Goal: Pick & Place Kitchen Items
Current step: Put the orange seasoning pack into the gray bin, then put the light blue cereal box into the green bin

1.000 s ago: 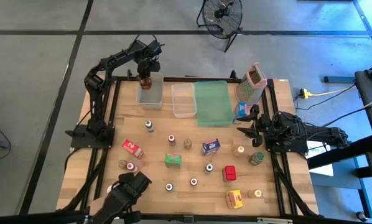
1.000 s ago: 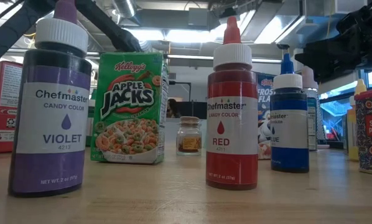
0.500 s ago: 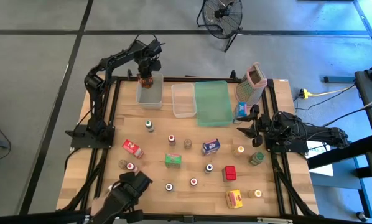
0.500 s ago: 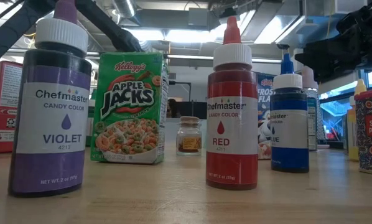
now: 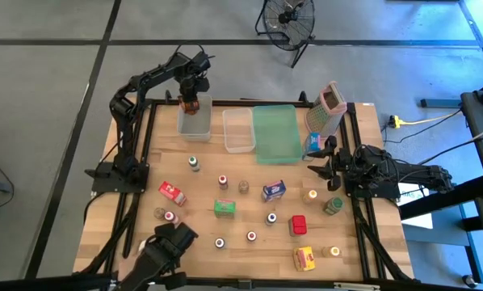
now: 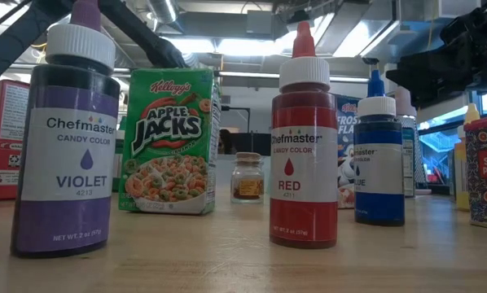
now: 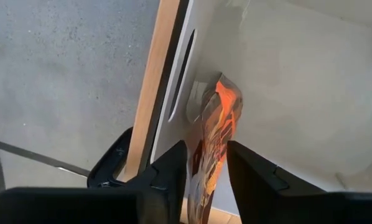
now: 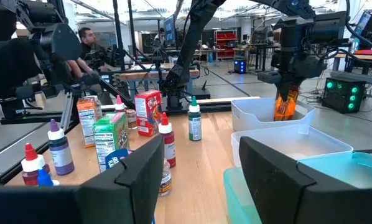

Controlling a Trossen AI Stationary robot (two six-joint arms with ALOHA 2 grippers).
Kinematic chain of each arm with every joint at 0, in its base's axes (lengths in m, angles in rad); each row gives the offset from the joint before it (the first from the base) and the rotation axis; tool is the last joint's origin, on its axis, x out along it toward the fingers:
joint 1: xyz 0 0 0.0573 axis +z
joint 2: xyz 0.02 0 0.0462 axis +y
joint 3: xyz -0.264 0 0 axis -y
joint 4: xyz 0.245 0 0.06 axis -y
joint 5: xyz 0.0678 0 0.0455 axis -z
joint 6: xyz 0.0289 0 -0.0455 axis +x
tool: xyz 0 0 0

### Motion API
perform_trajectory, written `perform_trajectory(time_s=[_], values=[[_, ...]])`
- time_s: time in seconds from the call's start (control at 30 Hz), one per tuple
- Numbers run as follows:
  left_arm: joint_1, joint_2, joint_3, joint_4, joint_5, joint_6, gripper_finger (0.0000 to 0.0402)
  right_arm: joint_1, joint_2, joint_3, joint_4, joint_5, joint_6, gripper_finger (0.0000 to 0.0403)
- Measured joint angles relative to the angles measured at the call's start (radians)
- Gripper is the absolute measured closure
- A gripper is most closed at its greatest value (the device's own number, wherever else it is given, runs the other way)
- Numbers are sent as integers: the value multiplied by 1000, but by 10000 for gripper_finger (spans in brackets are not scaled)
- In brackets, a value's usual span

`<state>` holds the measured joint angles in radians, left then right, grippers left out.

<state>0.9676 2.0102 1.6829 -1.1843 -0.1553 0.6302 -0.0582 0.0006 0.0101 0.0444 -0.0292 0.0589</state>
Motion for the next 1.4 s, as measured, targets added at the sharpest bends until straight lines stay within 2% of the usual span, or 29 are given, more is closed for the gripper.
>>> perform_trajectory(time_s=[0.23,0.47,0.73,0.97,1.1,1.27,1.4], values=[[-4,-1,2,2,0,-7,261,0,0,0,-1,0,0,192],[-22,-3,59,-38,-7,-7,251,0,0,0,-2,0,0,192],[-67,-5,198,-235,-12,-23,251,0,0,0,-3,0,-8,192],[-152,-5,341,-394,-80,-95,256,0,0,0,33,-13,-25,192],[-215,-53,375,-390,-94,-87,254,0,0,0,58,-47,-42,192],[-289,-139,385,-387,-166,-93,255,1,0,0,79,-62,-42,192],[-337,-231,386,-388,-129,-182,258,1,0,0,96,-62,-11,192]])
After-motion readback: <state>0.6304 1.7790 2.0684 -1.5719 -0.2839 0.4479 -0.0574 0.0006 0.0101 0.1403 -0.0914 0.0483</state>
